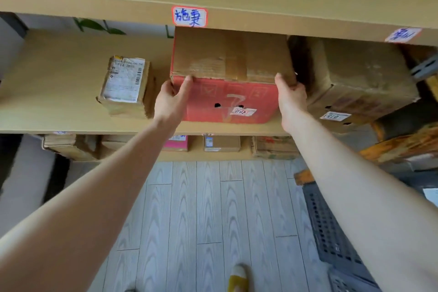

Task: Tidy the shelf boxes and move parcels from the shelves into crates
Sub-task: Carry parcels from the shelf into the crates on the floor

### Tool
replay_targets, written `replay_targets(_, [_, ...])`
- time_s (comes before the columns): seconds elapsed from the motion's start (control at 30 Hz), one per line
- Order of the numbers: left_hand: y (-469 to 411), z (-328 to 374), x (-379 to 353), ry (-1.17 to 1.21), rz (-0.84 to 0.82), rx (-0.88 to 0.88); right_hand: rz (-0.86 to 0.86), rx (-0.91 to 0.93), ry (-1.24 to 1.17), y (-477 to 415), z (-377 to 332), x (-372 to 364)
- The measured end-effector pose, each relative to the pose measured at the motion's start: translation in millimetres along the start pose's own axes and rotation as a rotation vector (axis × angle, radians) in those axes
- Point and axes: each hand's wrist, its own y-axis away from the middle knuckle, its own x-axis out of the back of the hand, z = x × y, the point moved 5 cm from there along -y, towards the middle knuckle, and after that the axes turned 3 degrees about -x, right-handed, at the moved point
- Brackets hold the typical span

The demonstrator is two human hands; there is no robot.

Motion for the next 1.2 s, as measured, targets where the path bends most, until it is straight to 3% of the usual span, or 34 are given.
replay_targets(0.5, [151, -3, 60, -0.111, 0.216, -0.177, -0.097, -0.322, -0.393, 100, 77, 43])
replay_targets(0.67, [197, 39, 78, -0.28, 0.344, -0.431, -0.168, -0.55, -0.565, 135, 112, 45])
replay_targets(0.77, [216, 63, 64, -0.388, 0.267, -0.561, -0.237, -0.644, -0.445, 151, 133, 41])
replay_targets(0.87, [223, 66, 44, -0.563, 0.15, -0.584, -0.276, -0.562, -0.088, 158, 131, 41])
replay_targets(0.93, [228, 66, 27, -0.644, 0.078, -0.621, -0.24, -0.408, 0.045, 157, 106, 44])
replay_targets(1.03, [232, 62, 2, -0.748, -0.04, -0.624, -0.351, -0.309, -0.151, 153, 58, 45])
replay_targets(1.1, [232, 60, -9, -0.769, -0.091, -0.618, -0.421, -0.22, -0.123, 151, 37, 47])
replay_targets(1.2, [224, 64, 3, -0.735, 0.021, -0.693, -0.369, -0.068, 0.012, 148, 30, 52])
